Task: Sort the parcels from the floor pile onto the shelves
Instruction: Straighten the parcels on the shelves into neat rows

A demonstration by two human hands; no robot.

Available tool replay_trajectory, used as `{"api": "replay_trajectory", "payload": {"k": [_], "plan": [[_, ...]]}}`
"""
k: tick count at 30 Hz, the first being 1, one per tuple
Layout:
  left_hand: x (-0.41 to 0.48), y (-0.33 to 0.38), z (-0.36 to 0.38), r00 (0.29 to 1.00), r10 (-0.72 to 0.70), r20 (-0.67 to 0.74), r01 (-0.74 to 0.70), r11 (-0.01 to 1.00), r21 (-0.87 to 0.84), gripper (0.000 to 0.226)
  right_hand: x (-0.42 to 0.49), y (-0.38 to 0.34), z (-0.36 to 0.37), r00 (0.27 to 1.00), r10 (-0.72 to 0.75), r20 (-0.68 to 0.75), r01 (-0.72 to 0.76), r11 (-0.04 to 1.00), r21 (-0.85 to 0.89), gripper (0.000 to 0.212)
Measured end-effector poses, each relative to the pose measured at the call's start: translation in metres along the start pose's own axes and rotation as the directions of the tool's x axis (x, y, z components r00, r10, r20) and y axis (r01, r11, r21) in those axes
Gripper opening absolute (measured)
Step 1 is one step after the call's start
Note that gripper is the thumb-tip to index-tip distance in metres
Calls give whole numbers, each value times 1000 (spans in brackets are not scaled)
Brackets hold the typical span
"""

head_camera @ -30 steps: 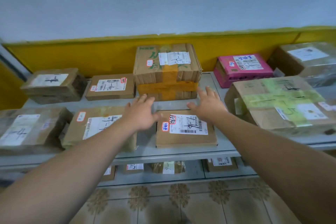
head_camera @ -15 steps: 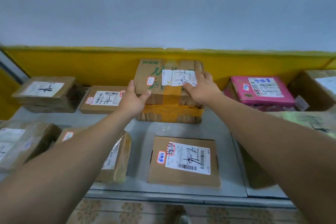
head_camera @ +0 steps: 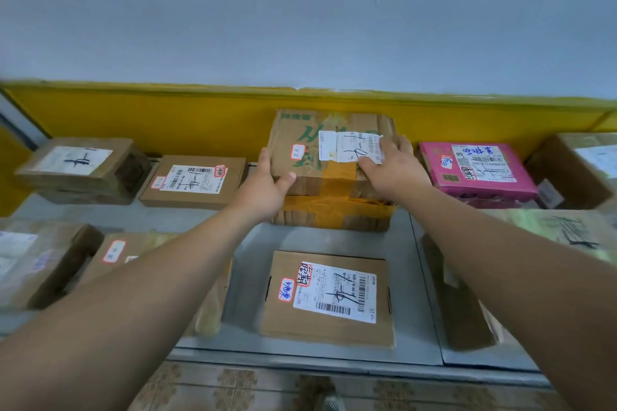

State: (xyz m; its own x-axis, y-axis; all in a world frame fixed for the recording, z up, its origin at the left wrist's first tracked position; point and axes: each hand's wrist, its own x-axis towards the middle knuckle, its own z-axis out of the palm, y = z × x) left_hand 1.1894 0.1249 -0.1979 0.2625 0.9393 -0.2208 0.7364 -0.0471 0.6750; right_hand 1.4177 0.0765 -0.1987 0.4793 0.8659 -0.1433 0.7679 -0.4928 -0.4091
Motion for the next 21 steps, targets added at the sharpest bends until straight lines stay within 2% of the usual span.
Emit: {"api": "replay_trajectory", "payload": {"k": [6,11,14,18,21], "plan": [[-11,-1,-22,998,8,60,-17,988,153,79,-4,-3,-6,1000,-28,14,29,998,-49,74],[-50,-1,-35,985,132,109,-155,957,247,68,-36,-4,-22,995,-93,-23,89,989,-116,80],[-74,-5,-39,973,172,152,-212,928,307,71,-67,-4,-30,992,-116,-45,108,983,-150,92],[-112,2,-38,932,265,246,-339,876,343,71,-124,6,-46,996,-56,-76,41,979,-198,78],[-135,15,-28,880,345,326,-455,810,369,71,-164,21,-57,997,3,-79,-22,971,-237,76]]}}
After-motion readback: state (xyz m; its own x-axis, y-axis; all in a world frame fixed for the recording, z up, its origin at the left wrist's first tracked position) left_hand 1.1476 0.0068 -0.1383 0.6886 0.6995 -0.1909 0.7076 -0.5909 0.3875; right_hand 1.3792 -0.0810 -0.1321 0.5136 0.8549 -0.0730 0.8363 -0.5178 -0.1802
